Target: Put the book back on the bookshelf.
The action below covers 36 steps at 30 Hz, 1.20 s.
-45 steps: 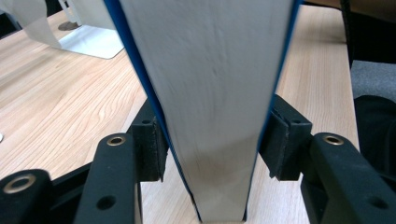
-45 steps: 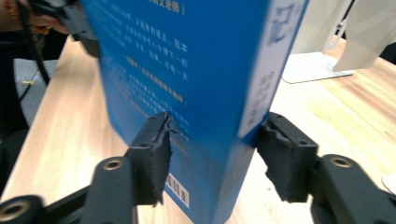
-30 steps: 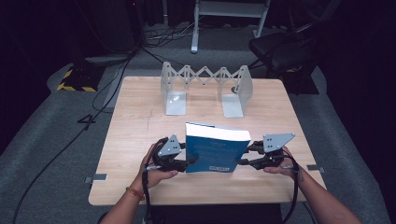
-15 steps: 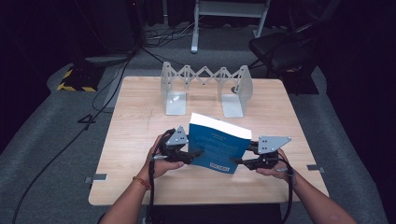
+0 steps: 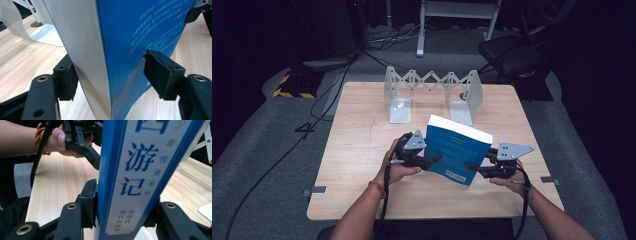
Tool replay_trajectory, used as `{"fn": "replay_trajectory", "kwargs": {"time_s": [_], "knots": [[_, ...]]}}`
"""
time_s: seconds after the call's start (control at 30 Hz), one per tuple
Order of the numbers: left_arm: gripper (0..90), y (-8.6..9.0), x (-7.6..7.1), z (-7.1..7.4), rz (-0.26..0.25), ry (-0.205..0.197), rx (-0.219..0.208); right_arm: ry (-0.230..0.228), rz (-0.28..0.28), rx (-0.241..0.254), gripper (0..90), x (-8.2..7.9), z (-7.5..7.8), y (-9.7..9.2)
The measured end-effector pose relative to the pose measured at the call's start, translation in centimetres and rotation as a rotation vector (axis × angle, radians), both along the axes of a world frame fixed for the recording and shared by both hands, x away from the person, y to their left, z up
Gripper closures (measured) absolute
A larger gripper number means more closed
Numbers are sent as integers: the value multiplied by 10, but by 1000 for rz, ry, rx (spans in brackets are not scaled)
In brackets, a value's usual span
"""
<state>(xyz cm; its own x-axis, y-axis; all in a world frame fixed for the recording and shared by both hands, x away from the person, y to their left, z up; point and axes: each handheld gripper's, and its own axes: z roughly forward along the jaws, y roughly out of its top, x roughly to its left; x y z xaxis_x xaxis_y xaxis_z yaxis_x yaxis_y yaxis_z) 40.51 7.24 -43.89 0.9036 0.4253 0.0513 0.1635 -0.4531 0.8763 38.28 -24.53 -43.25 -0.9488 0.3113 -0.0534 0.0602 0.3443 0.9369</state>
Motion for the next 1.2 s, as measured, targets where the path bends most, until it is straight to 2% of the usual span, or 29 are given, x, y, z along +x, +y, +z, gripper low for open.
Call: {"fn": "replay_trajectory", "kwargs": {"time_s": [0.17,0.23,0.4,0.7,0.8,0.93,1.03,1.2], "knots": [[281,-1,-3,-2,5,-10,0,-8,-9,-2,569,0,-3,7],[283,-1,-3,-2,10,-8,-11,6,-11,12,573,2,-4,7],[280,-1,-2,-3,10,-4,-25,-3,-32,15,576,3,-4,13],[273,-3,1,-2,15,2,-32,-5,-41,6,598,4,-2,14],[275,-5,4,-3,20,-1,-34,-3,-64,11,600,6,-2,13],[277,-15,9,1,21,-9,-9,-14,-84,-1,609,7,-1,9],[276,-22,15,1,7,-3,-13,-31,-112,-15,609,6,1,3],[273,-28,22,1,-6,9,-23,-35,-132,4,596,8,-1,-3]]}}
